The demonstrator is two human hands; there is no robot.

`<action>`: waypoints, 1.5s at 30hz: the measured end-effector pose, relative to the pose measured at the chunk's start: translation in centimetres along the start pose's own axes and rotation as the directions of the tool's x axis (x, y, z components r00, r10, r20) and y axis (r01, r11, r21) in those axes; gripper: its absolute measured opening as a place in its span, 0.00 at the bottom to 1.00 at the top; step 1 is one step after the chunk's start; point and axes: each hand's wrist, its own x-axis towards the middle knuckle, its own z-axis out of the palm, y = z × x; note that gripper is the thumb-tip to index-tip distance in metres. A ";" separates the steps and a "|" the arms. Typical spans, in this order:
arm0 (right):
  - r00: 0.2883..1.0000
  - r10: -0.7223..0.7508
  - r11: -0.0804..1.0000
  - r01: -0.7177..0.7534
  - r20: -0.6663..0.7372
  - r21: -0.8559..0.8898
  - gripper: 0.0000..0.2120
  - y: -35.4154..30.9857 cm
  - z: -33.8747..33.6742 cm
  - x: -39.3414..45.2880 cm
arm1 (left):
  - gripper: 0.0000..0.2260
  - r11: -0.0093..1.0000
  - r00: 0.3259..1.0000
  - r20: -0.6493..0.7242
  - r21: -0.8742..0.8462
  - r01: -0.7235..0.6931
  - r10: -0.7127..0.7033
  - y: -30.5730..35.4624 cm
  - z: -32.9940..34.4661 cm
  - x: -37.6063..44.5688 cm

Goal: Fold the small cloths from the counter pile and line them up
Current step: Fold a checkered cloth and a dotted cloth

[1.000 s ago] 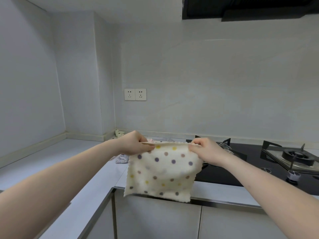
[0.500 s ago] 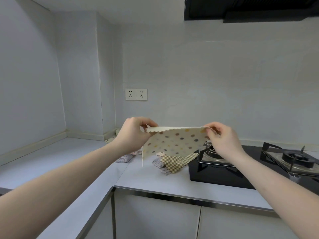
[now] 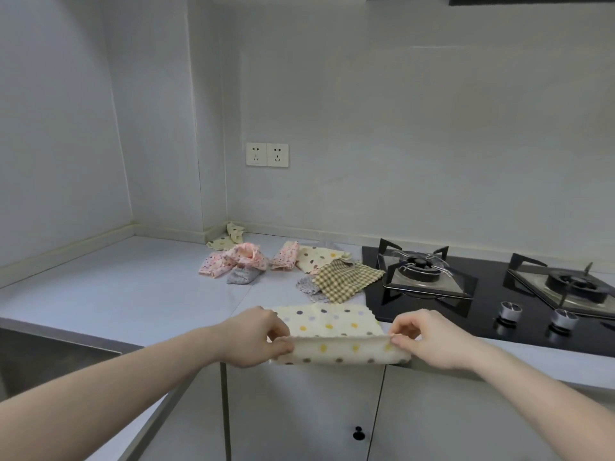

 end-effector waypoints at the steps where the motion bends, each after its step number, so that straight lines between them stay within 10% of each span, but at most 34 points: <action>1: 0.999 0.008 1.000 -0.008 -0.033 0.010 0.05 0.2 0.2 0.4 | 0.17 1.000 1.000 -0.018 -0.003 0.016 -0.016 -0.3 0.1 0.2; 18: 0.928 0.220 0.961 -0.152 -0.302 0.232 0.06 -0.7 4.9 10.6 | 0.11 0.880 0.861 -0.193 -0.178 0.440 -0.470 -4.4 2.2 5.9; 45: 0.821 0.197 0.958 -0.044 -0.536 0.285 0.06 1.2 8.5 12.6 | 0.05 0.849 0.707 -0.487 -0.407 0.336 -0.513 -7.2 5.9 7.3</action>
